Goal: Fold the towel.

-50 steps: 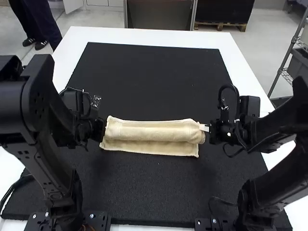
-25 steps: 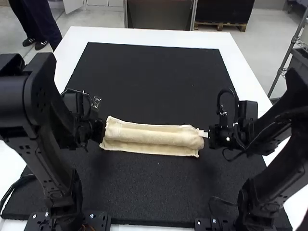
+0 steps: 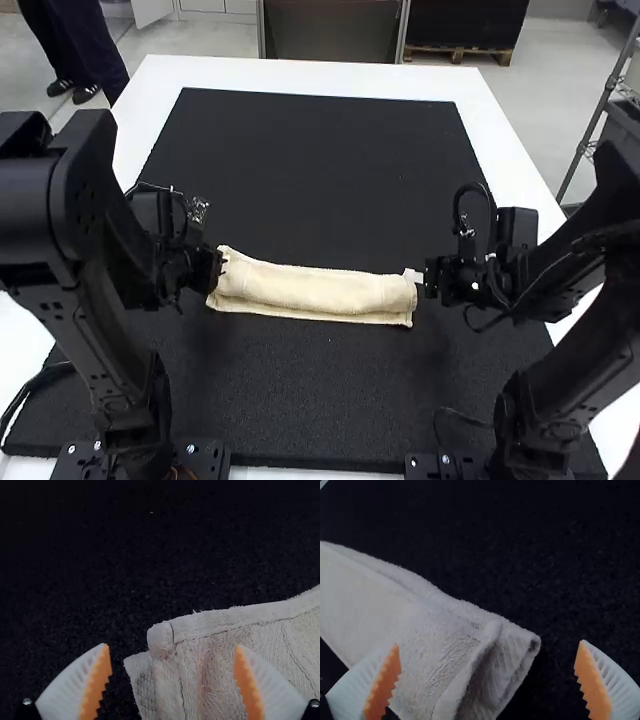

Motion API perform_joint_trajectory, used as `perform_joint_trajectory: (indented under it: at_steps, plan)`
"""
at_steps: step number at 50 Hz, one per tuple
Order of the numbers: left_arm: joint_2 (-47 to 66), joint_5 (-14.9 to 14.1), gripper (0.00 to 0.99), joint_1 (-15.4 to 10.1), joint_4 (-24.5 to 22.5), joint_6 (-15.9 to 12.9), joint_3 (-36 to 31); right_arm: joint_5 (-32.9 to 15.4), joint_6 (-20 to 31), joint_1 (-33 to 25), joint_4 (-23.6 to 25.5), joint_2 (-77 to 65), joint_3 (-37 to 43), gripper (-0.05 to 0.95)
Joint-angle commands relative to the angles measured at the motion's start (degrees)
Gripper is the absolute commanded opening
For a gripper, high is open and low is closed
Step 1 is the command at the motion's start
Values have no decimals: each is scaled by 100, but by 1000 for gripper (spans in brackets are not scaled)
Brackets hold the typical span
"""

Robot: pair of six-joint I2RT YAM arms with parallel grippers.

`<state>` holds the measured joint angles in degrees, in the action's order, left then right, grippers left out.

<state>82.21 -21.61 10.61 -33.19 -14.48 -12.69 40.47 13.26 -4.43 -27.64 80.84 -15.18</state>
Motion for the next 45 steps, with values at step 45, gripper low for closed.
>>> perform_joint_trajectory:
  at_steps: [45]
  plan:
    - [14,69,967,64,-381,209,-85,-531,-7,12,452,934,-846,907]
